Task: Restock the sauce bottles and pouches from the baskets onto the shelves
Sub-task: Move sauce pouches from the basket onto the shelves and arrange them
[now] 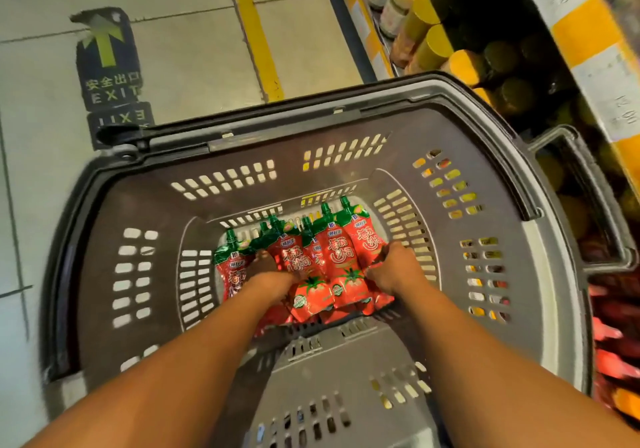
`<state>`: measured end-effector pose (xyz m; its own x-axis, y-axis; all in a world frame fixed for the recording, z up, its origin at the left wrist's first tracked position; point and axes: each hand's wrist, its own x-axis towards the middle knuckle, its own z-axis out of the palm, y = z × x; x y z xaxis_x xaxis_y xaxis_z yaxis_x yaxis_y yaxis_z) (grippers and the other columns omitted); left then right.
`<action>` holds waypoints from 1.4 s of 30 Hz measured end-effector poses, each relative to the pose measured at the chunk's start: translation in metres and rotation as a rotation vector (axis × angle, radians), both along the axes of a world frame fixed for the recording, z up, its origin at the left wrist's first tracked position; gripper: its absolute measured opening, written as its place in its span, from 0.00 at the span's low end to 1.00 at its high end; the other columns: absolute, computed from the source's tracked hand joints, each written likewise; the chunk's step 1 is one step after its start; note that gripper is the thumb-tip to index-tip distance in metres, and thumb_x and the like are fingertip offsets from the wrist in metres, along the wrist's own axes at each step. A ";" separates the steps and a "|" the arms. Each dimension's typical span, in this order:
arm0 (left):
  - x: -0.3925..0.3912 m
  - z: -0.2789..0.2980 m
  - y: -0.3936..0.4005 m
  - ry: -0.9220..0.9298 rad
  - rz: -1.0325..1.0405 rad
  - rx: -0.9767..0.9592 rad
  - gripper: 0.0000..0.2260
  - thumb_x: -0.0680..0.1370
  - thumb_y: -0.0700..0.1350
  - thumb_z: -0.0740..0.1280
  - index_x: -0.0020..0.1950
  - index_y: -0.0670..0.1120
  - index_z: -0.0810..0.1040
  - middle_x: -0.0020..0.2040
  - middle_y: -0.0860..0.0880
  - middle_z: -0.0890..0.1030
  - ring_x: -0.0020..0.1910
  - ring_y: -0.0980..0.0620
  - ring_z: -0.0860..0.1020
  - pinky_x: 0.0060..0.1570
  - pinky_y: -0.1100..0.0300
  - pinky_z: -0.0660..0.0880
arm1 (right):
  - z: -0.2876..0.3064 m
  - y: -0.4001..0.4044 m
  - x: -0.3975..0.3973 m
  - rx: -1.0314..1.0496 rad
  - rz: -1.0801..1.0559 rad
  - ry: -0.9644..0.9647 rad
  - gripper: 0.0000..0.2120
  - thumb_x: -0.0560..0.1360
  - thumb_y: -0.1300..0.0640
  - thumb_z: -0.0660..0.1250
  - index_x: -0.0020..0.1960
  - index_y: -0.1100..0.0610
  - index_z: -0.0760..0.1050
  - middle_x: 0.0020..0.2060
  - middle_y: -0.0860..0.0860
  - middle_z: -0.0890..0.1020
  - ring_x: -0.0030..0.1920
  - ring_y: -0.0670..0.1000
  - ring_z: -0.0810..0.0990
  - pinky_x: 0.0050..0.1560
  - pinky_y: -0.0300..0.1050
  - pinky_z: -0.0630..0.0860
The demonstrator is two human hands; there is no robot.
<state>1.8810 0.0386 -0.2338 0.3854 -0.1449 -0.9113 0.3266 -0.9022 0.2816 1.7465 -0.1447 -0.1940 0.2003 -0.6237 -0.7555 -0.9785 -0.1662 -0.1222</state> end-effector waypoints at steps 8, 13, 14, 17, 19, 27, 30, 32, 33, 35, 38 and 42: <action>0.004 0.003 0.000 -0.102 -0.068 -0.017 0.36 0.72 0.54 0.80 0.70 0.39 0.68 0.58 0.37 0.80 0.54 0.36 0.81 0.54 0.42 0.82 | -0.007 0.002 -0.001 0.001 0.012 -0.008 0.22 0.76 0.57 0.71 0.67 0.60 0.69 0.64 0.60 0.78 0.63 0.64 0.78 0.63 0.56 0.77; 0.002 0.003 0.000 -0.094 -0.052 0.020 0.32 0.72 0.55 0.79 0.66 0.41 0.69 0.54 0.39 0.80 0.51 0.38 0.81 0.52 0.46 0.82 | -0.006 0.001 0.002 0.045 -0.077 0.023 0.35 0.69 0.52 0.79 0.70 0.61 0.66 0.62 0.59 0.81 0.64 0.63 0.78 0.65 0.59 0.77; 0.002 0.003 -0.001 -0.100 -0.071 0.032 0.31 0.72 0.55 0.79 0.65 0.41 0.69 0.53 0.40 0.79 0.51 0.38 0.81 0.51 0.48 0.82 | -0.006 0.000 0.002 0.073 -0.090 0.025 0.37 0.67 0.50 0.81 0.69 0.60 0.69 0.61 0.58 0.81 0.63 0.63 0.79 0.64 0.58 0.77; 0.004 0.003 -0.004 -0.138 -0.113 0.028 0.31 0.71 0.54 0.80 0.64 0.41 0.70 0.55 0.40 0.79 0.53 0.39 0.81 0.52 0.47 0.82 | -0.007 0.004 0.000 0.180 -0.155 -0.015 0.25 0.65 0.51 0.83 0.56 0.59 0.80 0.52 0.56 0.85 0.52 0.59 0.84 0.57 0.55 0.82; 0.005 0.006 -0.007 -0.147 -0.149 0.046 0.32 0.71 0.54 0.80 0.66 0.41 0.70 0.57 0.40 0.79 0.54 0.39 0.80 0.51 0.49 0.81 | -0.006 0.006 -0.002 0.220 -0.261 -0.063 0.19 0.64 0.55 0.83 0.50 0.60 0.80 0.47 0.56 0.86 0.46 0.57 0.85 0.50 0.52 0.84; -0.003 0.021 -0.008 -0.123 -0.057 0.024 0.15 0.77 0.46 0.74 0.58 0.39 0.77 0.49 0.39 0.81 0.48 0.40 0.82 0.48 0.47 0.81 | 0.032 0.000 -0.013 0.293 -0.490 -0.215 0.18 0.66 0.64 0.79 0.54 0.68 0.81 0.50 0.66 0.85 0.42 0.60 0.84 0.35 0.50 0.83; -0.004 0.034 -0.002 -0.137 0.023 -0.036 0.14 0.74 0.40 0.76 0.54 0.38 0.74 0.46 0.38 0.81 0.42 0.41 0.81 0.39 0.51 0.80 | 0.058 -0.003 -0.013 0.325 -0.481 -0.264 0.18 0.68 0.60 0.79 0.55 0.65 0.79 0.43 0.60 0.81 0.28 0.55 0.79 0.24 0.37 0.72; -0.002 0.044 0.003 -0.120 0.074 -0.085 0.10 0.73 0.34 0.74 0.50 0.35 0.75 0.43 0.36 0.80 0.38 0.42 0.79 0.36 0.51 0.76 | 0.077 -0.004 -0.012 0.323 -0.453 -0.300 0.17 0.70 0.57 0.80 0.53 0.62 0.78 0.45 0.58 0.79 0.33 0.57 0.80 0.26 0.37 0.74; -0.001 0.050 0.005 -0.111 0.109 -0.115 0.08 0.72 0.32 0.73 0.47 0.36 0.75 0.39 0.37 0.78 0.37 0.43 0.78 0.36 0.50 0.74 | 0.086 -0.004 -0.012 0.334 -0.456 -0.332 0.19 0.70 0.56 0.80 0.54 0.62 0.78 0.48 0.59 0.80 0.39 0.59 0.82 0.33 0.41 0.77; 0.001 0.062 0.008 -0.094 0.190 -0.164 0.09 0.72 0.30 0.73 0.42 0.38 0.74 0.34 0.39 0.76 0.35 0.43 0.77 0.38 0.49 0.73 | 0.105 0.000 -0.012 0.359 -0.509 -0.420 0.16 0.70 0.56 0.81 0.51 0.61 0.80 0.49 0.60 0.84 0.44 0.60 0.83 0.41 0.49 0.79; 0.006 0.090 0.013 -0.045 0.285 -0.260 0.08 0.74 0.29 0.71 0.46 0.39 0.75 0.32 0.40 0.80 0.30 0.45 0.80 0.33 0.51 0.79 | 0.131 0.005 -0.011 0.343 -0.535 -0.515 0.17 0.72 0.51 0.80 0.54 0.61 0.81 0.54 0.60 0.85 0.50 0.61 0.85 0.37 0.47 0.80; 0.011 0.131 0.020 0.044 0.382 -0.416 0.10 0.78 0.31 0.69 0.58 0.36 0.75 0.46 0.36 0.85 0.39 0.40 0.84 0.47 0.42 0.82 | 0.169 0.015 -0.013 0.277 -0.495 -0.588 0.24 0.73 0.41 0.76 0.58 0.60 0.81 0.55 0.57 0.84 0.51 0.59 0.82 0.42 0.50 0.75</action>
